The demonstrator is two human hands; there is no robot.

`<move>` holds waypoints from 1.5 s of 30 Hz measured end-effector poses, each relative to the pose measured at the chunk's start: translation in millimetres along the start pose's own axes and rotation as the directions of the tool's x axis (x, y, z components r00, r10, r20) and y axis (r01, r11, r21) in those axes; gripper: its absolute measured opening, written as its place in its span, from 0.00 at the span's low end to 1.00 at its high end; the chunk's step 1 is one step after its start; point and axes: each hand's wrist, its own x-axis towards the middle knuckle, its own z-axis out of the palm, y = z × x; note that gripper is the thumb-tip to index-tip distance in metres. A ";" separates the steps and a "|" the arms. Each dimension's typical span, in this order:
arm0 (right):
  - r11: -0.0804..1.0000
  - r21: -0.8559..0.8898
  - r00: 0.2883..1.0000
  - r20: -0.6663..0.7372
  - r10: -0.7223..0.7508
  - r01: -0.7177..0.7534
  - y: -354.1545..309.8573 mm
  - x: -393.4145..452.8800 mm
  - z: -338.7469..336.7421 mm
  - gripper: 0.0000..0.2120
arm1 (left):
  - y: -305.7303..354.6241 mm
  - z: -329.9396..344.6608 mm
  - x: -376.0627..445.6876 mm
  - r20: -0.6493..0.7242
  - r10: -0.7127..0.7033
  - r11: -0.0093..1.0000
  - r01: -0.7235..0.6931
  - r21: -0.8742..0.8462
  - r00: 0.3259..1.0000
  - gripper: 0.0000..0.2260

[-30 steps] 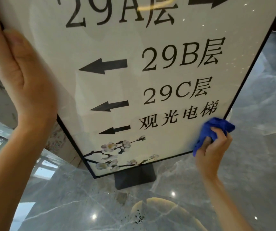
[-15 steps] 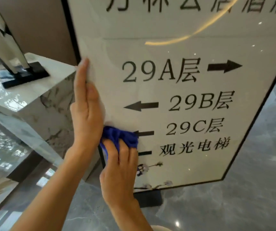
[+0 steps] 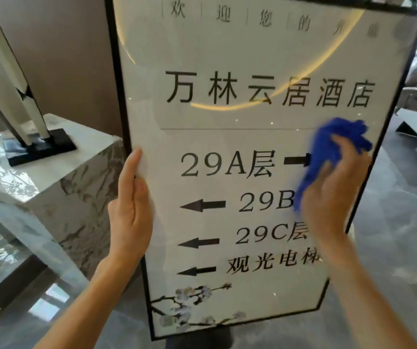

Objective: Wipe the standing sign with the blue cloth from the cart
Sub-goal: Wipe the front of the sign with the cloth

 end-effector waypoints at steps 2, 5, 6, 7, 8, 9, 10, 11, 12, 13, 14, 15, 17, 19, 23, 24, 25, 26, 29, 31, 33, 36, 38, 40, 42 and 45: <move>0.998 -0.021 0.998 -0.002 0.065 -0.065 23.9 19.7 -15.3 0.22 | 1.9 0.3 1.3 0.001 -0.024 1.000 0.024 -0.005 1.000 0.20; 0.996 -0.026 0.995 -0.049 0.085 -0.086 40.7 31.7 -22.6 0.22 | 1.8 0.7 0.7 -0.003 -0.027 1.000 0.027 0.002 1.000 0.20; 0.996 -0.022 0.993 -0.080 0.089 -0.091 40.8 32.6 -21.5 0.21 | 2.0 0.2 0.0 -0.003 -0.032 0.999 0.032 0.001 0.999 0.20; 0.995 -0.017 0.988 -0.115 0.099 -0.101 38.2 32.9 -18.2 0.21 | 1.9 0.0 -0.5 -0.005 -0.039 0.999 0.039 -0.003 0.999 0.20; 0.993 -0.008 0.982 -0.147 0.117 -0.120 32.5 31.8 -13.3 0.21 | 2.0 0.2 -1.1 -0.006 -0.048 0.999 0.048 -0.004 0.999 0.19; 0.990 0.000 0.976 -0.172 0.137 -0.139 23.9 28.6 -7.3 0.21 | 2.6 0.3 -2.4 -0.009 -0.059 0.998 0.059 -0.004 0.998 0.19; 0.988 0.003 0.970 -0.189 0.150 -0.153 12.5 24.7 0.4 0.21 | 3.2 0.6 -2.4 -0.015 -0.068 0.998 0.068 -0.007 0.998 0.19; 0.988 -0.004 0.968 -0.198 0.151 -0.155 -1.1 19.0 9.2 0.20 | 4.2 1.0 -2.6 -0.017 -0.078 0.997 0.077 -0.016 0.997 0.19; 0.990 -0.015 0.971 -0.197 0.134 -0.140 -16.7 12.3 18.7 0.19 | 4.8 1.1 -2.8 -0.018 -0.087 0.996 0.086 -0.022 0.996 0.19; 0.994 -0.025 0.978 -0.185 0.097 -0.103 -34.0 5.0 29.1 0.18 | 5.3 1.1 -2.9 -0.022 -0.095 0.995 0.094 -0.024 0.995 0.18; 0.998 -0.026 0.985 -0.164 0.048 -0.052 -52.8 -3.8 39.6 0.17 | 5.4 1.1 -3.4 -0.027 -0.104 0.994 0.103 -0.022 0.994 0.18; 1.000 -0.016 0.991 -0.135 -0.005 0.003 -72.4 -12.2 50.4 0.18 | 5.4 0.7 -3.4 -0.028 -0.115 0.993 0.114 -0.022 0.993 0.17; 0.994 0.016 0.993 -0.049 -0.108 0.109 -108.9 -29.4 70.1 0.18 | 4.9 -0.4 -4.2 -0.018 -0.140 0.990 0.139 -0.016 0.990 0.17; 0.979 0.052 0.979 0.050 -0.197 0.195 -137.5 -43.4 84.3 0.19 | 4.0 -0.8 -5.1 -0.008 -0.166 0.986 0.166 0.013 0.986 0.18; 0.958 0.037 0.957 0.059 -0.285 0.283 -163.9 -39.5 99.4 0.17 | 2.3 -1.1 -4.1 0.024 -0.195 0.980 0.194 0.051 0.980 0.19; 0.957 0.010 0.956 0.048 -0.290 0.290 -166.0 -34.9 100.9 0.17 | 1.2 -1.1 -3.7 0.039 -0.196 0.980 0.194 0.050 0.980 0.18; 0.951 -0.016 0.950 0.039 -0.308 0.309 -168.2 -29.1 102.3 0.17 | -0.1 -2.2 -2.1 0.053 -0.198 0.980 0.195 0.046 0.979 0.18; 0.940 -0.038 0.940 0.040 -0.339 0.340 -169.0 -24.5 102.9 0.16 | -1.5 -3.5 -0.6 0.065 -0.200 0.979 0.198 0.041 0.978 0.18; 0.892 -0.096 0.897 0.067 -0.437 0.442 -162.9 -6.3 98.8 0.15 | -3.2 -5.2 1.1 0.061 -0.212 0.977 0.211 0.027 0.975 0.18; 0.888 -0.126 0.897 0.070 -0.436 0.442 -153.0 18.8 89.5 0.15 | -1.3 -5.0 1.2 0.055 -0.223 0.975 0.222 0.024 0.973 0.17; 0.917 -0.156 0.930 0.021 -0.368 0.366 -135.2 55.0 74.7 0.16 | -0.1 -2.9 0.5 0.039 -0.239 0.971 0.238 0.033 0.970 0.17; 0.960 -0.181 0.975 -0.029 -0.220 0.212 -96.1 110.8 42.8 0.17 | 0.9 -1.2 0.2 0.008 -0.235 0.970 0.234 0.064 0.972 0.19; 0.971 -0.196 0.987 -0.051 -0.150 0.138 -65.0 137.7 19.3 0.18 | 2.2 0.4 0.6 -0.010 -0.217 0.973 0.218 0.077 0.976 0.20; 0.972 -0.230 0.994 -0.090 -0.070 0.048 -38.3 152.8 2.0 0.20 | 1.0 0.5 0.0 -0.018 -0.204 0.974 0.205 0.098 0.979 0.19; 0.965 -0.260 0.992 -0.124 0.000 -0.033 -21.5 160.1 -6.5 0.20 | -1.9 1.5 -1.0 -0.002 -0.192 0.975 0.191 0.114 0.981 0.17; 0.963 -0.253 0.986 -0.162 0.048 -0.089 -20.3 158.5 -3.5 0.22 | -6.2 1.3 -2.9 0.026 -0.194 0.973 0.189 0.131 0.981 0.21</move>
